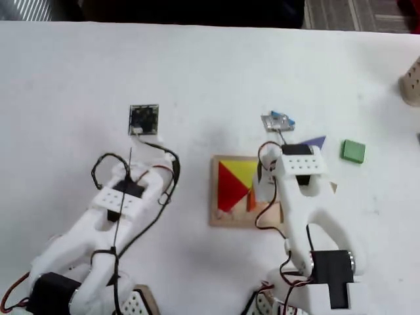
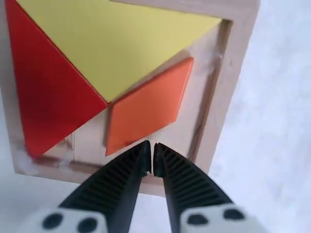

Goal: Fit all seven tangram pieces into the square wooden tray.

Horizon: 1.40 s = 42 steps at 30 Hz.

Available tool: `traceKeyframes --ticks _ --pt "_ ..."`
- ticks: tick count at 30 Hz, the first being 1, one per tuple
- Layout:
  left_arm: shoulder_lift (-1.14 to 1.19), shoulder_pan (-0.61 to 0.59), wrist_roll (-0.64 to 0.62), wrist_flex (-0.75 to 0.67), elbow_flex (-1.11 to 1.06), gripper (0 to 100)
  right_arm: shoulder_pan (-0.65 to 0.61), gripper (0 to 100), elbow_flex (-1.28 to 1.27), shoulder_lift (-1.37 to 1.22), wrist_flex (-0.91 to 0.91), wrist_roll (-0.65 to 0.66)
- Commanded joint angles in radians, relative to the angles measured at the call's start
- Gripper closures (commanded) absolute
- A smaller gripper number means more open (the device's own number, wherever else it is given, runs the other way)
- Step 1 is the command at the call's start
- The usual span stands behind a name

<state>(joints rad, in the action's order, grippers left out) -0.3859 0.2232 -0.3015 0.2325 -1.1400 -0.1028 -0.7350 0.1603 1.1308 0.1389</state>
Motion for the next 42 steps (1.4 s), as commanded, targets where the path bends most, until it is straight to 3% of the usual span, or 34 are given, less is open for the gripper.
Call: traceKeyframes --ticks 1,8,22,29,36,42 --pt "-0.030 0.010 0.009 -0.009 0.011 98 -0.044 98.1 -0.032 0.033 -0.041 0.029" --pt "-0.030 0.010 0.009 -0.009 0.011 98 -0.142 98.1 -0.046 0.038 -0.053 0.023" --pt "-0.030 0.010 0.011 -0.009 0.011 98 -0.143 98.1 -0.048 0.150 -0.016 0.026" --pt "-0.030 0.010 0.011 -0.009 0.011 98 -0.047 98.1 -0.124 0.320 -0.084 0.028" --pt "-0.030 0.010 0.011 -0.009 0.011 98 0.042 98.1 -0.120 0.157 -0.252 0.049" --pt "-0.030 0.010 0.011 -0.009 0.011 98 0.031 98.1 -0.074 0.048 -0.257 0.080"
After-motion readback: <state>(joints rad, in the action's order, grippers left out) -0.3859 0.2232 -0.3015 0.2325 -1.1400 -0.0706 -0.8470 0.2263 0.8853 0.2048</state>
